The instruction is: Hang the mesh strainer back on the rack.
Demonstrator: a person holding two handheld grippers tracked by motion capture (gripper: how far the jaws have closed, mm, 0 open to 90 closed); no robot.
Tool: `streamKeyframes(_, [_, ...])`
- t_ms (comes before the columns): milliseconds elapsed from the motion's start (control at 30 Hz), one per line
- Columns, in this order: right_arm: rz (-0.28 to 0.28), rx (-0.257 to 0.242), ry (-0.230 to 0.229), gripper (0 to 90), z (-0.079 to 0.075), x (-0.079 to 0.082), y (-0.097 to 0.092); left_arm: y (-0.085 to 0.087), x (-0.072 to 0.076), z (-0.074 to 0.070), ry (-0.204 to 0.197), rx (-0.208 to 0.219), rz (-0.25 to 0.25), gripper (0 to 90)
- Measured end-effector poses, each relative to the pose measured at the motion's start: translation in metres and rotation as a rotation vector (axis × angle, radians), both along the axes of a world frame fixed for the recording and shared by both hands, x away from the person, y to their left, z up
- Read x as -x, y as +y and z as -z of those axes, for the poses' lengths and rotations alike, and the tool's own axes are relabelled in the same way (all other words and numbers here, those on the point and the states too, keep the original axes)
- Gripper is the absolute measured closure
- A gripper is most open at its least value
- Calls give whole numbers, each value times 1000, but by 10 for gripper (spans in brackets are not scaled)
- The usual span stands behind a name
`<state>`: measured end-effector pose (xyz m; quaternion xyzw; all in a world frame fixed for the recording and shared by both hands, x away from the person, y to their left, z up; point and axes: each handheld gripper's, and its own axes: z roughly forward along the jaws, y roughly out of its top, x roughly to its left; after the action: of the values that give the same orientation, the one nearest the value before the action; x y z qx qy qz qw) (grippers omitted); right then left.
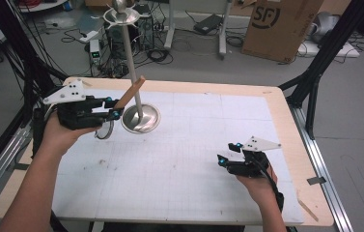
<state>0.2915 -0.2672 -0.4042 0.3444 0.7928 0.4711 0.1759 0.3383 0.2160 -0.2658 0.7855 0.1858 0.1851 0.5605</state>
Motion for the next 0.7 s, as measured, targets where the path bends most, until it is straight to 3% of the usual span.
streamKeyframes(200, [2,-7,0,362,0,0,-1,2,-5,-16,-12,17,-11,686])
streamKeyframes(467, [-2,-11,-6,362,-1,0,-1,4,-12,-39,-29,8,-33,687])
streamKeyframes(700, [1,-12,-3,362,-1,0,-1,15,-14,-61,-58,16,-64,687])
